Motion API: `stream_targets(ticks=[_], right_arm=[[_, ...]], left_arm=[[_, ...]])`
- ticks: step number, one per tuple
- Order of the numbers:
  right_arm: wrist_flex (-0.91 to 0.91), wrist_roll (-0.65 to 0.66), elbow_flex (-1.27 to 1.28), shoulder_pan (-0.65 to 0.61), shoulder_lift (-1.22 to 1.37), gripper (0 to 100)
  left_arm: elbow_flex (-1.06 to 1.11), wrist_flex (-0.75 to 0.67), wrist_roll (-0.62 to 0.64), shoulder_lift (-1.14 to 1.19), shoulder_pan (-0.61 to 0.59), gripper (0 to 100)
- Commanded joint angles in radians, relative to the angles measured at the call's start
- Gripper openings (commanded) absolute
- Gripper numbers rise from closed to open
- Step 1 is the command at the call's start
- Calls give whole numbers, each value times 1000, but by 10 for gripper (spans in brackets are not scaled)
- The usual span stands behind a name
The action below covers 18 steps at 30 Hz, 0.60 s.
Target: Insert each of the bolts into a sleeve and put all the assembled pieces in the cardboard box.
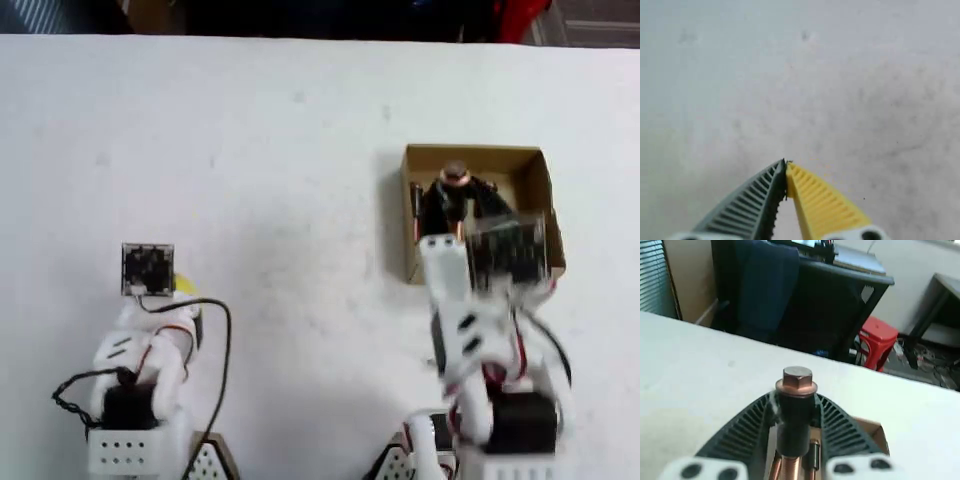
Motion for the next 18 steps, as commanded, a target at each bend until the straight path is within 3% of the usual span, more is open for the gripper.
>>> stream_targets(ticks=[1,7,18], right_arm=[[-42,17,-117,82,298,17],[-168,17,-222,194,700,17],[-163,20,-555,297,1354,17]], left_arm=[[-2,35,-3,-12,13,23],[-2,138,-3,-12,13,23],[-2,299,-8,-12,8,23]])
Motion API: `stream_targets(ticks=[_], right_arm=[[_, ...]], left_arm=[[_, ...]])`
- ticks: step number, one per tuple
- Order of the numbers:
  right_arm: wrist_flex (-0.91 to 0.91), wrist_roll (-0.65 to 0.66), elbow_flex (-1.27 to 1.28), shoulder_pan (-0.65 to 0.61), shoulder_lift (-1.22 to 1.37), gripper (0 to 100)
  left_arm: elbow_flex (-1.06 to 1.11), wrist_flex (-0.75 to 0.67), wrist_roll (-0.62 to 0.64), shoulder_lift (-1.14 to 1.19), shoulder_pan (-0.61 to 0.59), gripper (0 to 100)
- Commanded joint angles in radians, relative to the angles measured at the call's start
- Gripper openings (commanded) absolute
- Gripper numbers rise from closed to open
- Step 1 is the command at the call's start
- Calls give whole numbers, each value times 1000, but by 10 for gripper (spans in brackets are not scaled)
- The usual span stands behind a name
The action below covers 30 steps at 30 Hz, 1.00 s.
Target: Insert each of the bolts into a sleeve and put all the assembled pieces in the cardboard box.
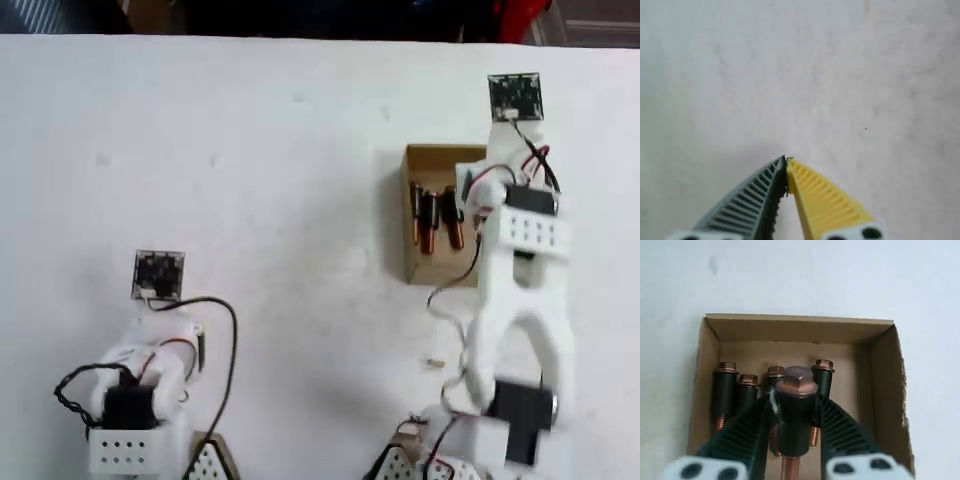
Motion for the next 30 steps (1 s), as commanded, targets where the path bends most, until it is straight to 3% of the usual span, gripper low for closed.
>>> stream_targets(ticks=[1,5,15,30], right_arm=[[-25,20,-199,54,213,17],[-24,110,-296,97,364,17],[-24,121,-457,189,567,17],[30,198,-468,41,711,22]], left_arm=[[-2,44,-8,-12,4,23],[-2,44,-8,-12,4,23],[-2,44,-8,-12,2,23],[-2,44,-8,-12,2,23]])
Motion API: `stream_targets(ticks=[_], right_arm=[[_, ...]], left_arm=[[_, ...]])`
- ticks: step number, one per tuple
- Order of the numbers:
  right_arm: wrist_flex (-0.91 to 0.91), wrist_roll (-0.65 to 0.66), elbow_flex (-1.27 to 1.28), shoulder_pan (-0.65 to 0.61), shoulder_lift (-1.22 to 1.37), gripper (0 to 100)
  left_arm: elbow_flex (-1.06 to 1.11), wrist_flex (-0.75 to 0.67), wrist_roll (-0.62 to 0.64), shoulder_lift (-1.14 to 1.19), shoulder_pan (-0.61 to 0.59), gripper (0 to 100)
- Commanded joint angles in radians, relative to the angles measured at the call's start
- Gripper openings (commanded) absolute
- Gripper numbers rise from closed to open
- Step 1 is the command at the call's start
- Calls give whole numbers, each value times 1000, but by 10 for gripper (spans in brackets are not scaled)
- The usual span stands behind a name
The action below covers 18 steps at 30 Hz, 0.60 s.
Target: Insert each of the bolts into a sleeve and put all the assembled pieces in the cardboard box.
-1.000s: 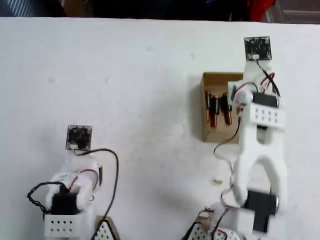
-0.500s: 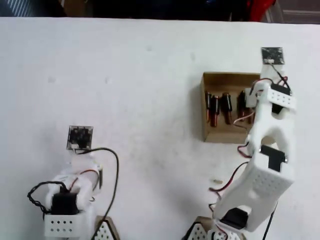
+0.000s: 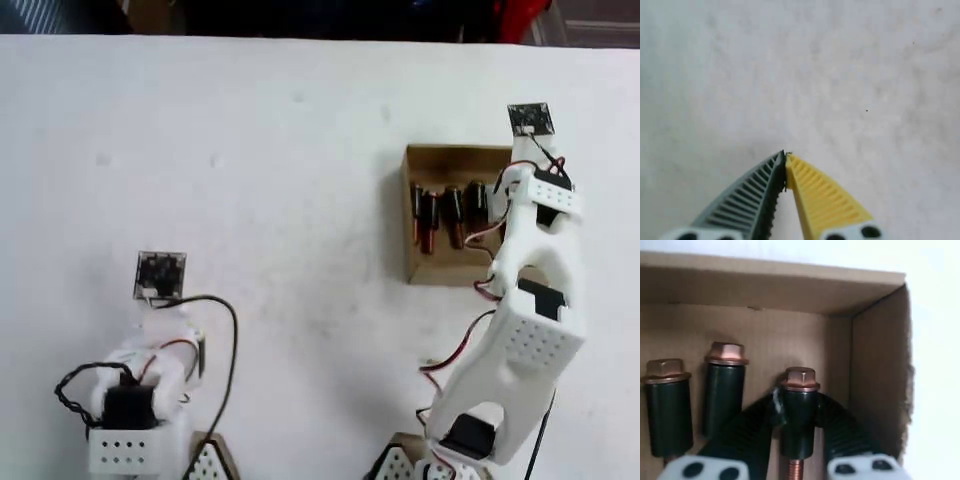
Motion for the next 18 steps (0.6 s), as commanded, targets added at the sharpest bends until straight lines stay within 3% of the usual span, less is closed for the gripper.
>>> stream_targets(ticks=[1,12,18], right_arm=[[39,14,-25,-91,2,22],[36,12,-25,-105,1,23],[41,14,-25,-105,1,179]], left_arm=[[-2,6,-8,-12,2,23],[-2,6,-8,-12,2,23],[-2,6,-9,-12,2,23]])
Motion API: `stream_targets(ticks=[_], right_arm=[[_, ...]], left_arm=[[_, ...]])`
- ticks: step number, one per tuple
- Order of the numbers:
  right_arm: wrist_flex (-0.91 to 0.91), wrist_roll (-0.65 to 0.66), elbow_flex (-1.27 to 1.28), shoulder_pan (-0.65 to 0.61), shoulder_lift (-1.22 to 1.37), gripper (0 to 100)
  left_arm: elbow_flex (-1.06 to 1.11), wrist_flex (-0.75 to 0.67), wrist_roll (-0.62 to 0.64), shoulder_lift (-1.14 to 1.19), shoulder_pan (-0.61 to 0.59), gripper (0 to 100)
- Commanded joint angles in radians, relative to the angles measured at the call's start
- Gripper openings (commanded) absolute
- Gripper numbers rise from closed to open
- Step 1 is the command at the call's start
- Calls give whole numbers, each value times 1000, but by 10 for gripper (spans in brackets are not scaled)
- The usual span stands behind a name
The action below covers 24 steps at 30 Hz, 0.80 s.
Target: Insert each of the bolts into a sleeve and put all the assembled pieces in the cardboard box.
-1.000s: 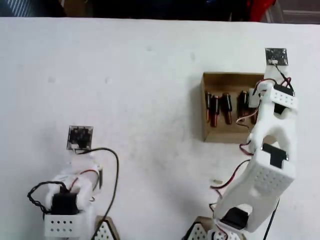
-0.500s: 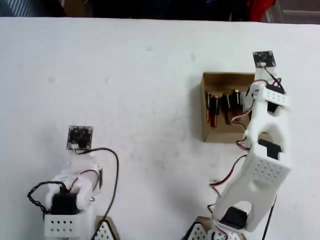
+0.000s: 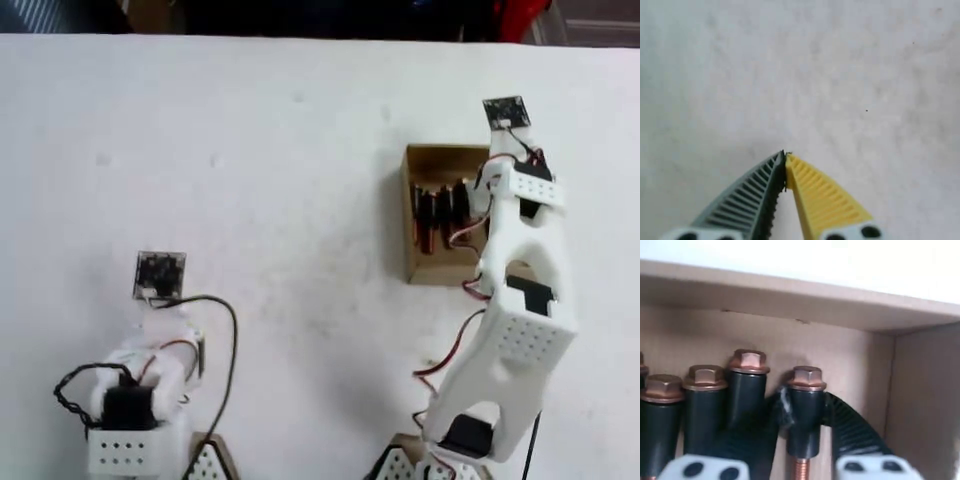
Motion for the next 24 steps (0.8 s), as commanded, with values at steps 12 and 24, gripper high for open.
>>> stream_targets(ticks=[12,24], right_arm=[[91,12,-12,-41,-145,230],[271,12,-9,-85,-476,230]], left_arm=[[-2,6,-9,-12,2,23],[-2,6,-9,-12,2,23]])
